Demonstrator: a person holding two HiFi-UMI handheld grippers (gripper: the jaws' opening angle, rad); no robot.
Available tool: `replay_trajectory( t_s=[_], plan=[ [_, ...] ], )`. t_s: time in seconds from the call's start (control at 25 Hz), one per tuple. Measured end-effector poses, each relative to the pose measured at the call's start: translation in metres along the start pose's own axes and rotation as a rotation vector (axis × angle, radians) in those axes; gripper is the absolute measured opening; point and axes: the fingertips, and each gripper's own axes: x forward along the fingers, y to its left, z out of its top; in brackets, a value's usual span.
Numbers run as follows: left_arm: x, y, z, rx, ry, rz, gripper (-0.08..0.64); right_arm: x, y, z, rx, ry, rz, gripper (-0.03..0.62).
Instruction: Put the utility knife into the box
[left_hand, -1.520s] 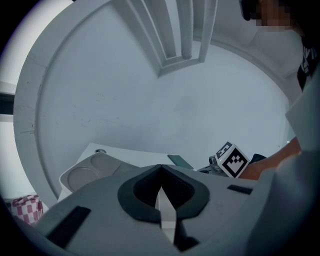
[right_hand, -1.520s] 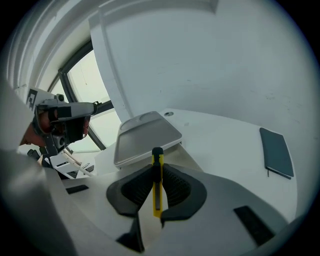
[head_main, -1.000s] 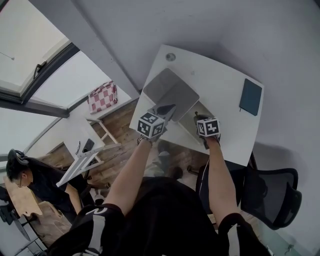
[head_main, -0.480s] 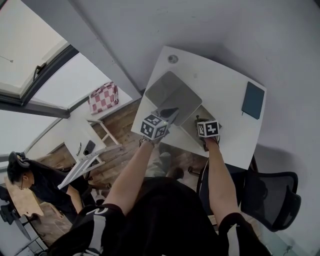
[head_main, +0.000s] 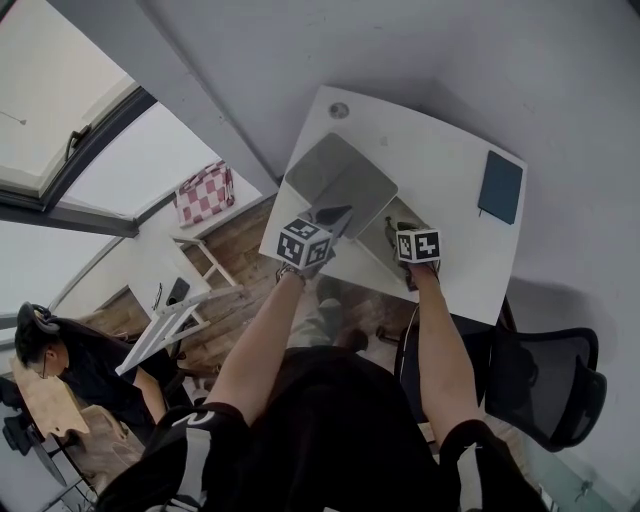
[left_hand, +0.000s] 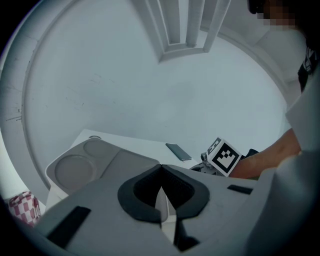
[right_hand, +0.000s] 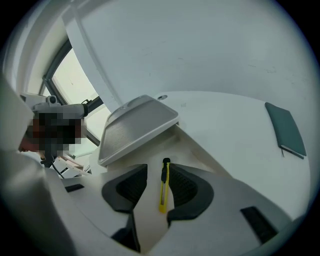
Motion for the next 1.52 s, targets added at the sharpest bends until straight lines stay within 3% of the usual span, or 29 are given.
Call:
replay_trajectory(
  t_s=[0.72,1.08,1.52],
  plan=[
    [-0.040,-0.092,0.016,0.076,-0.058,-0.028,0.026,-0.124,0.025,0.002,-0.040,-0.253,-0.025,0.106],
    [-0.052,-0.153,0.036,0.133,-0.112,-0.038,0.026,-0.184,0.032,-0.014,-0.098,-0.359,-0.051,0.018],
    [-0.072,-0.200,0.064,0.204,-0.222,0.006,0.026,-0.253,0.047,-0.001,-0.203,-0.518,-0.046,0.014]
  ],
)
